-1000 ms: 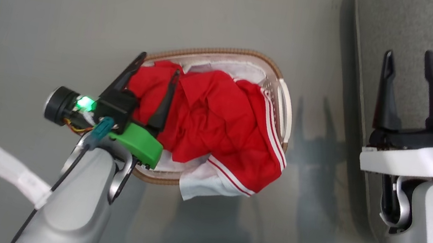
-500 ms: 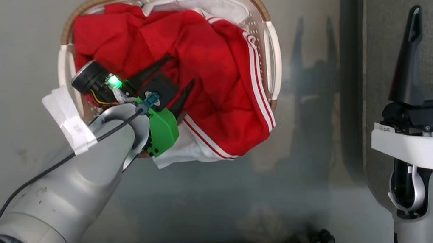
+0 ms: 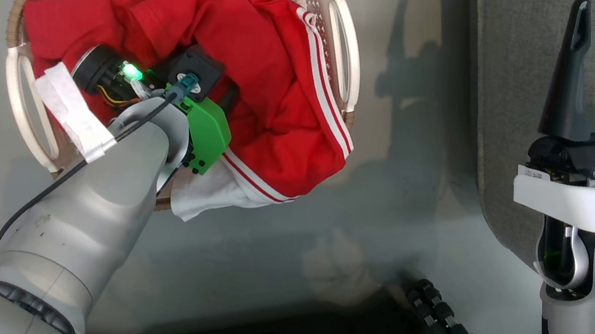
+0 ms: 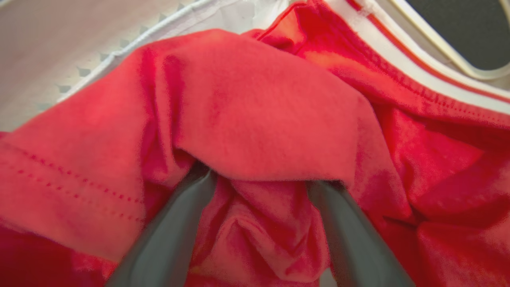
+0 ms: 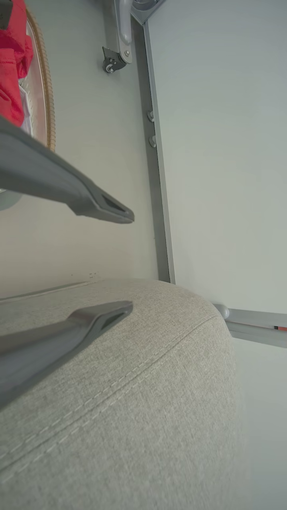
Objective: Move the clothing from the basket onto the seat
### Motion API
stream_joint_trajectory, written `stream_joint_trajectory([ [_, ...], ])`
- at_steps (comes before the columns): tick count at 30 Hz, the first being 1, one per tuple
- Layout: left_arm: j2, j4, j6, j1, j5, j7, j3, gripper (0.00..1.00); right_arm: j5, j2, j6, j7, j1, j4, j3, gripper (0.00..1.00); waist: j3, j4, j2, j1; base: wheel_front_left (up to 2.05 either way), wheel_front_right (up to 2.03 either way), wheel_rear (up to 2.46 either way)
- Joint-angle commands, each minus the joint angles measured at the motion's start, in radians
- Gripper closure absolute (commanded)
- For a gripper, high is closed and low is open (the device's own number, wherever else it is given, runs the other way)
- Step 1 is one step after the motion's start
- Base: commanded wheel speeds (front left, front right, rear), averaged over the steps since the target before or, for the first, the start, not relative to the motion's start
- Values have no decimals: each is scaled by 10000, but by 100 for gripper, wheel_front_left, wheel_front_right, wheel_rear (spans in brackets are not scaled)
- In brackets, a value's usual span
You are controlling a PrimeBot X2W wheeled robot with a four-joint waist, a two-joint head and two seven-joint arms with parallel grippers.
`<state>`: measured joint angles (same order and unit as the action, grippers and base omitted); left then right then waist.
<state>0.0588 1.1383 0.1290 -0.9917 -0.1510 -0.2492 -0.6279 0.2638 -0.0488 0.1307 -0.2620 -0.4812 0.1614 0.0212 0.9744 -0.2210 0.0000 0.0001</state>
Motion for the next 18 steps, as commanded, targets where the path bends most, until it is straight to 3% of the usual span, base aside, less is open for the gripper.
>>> stream_joint_trajectory([
  [1, -5, -35, 28, -152, -163, -89, 8, 0, 71, -29, 1, -46, -50, 48, -1, 0, 76, -81, 0, -1, 0, 0, 0],
  [10, -55, -172, -171, -459, -747, -128, -248, 0, 192, -29, 1, -46, -93, 101, 82, 0, 197, -161, 0, -1, 0, 0, 0],
  [11, -58, -133, -201, -516, -765, -130, -269, 9, 199, -29, 1, -46, -101, 115, 87, 0, 222, -175, 0, -1, 0, 0, 0],
  [12, -59, -101, -211, -566, -791, -135, -282, 52, 201, -29, 1, -46, -100, 122, 91, 0, 239, -183, 0, -1, 0, 0, 0],
  [13, -61, -69, -215, -628, -808, -141, -300, 65, 191, -29, 1, -46, -96, 122, 91, 0, 259, -186, 0, -1, 0, 0, 0],
  [14, -63, -42, -213, -665, -817, -145, -320, 85, 183, -29, 1, -46, -95, 115, 93, 0, 272, -186, 0, -1, 0, 0, 0],
  [15, -63, -1, -209, -706, -831, -149, -348, 100, 170, -29, 1, -46, -99, 98, 89, 0, 279, -180, 0, -1, 0, 0, 0],
  [18, -67, 62, -183, -748, -909, -159, -406, 100, 127, -29, 1, -46, -107, 32, 56, 0, 247, -131, 0, -1, 0, 0, 0],
])
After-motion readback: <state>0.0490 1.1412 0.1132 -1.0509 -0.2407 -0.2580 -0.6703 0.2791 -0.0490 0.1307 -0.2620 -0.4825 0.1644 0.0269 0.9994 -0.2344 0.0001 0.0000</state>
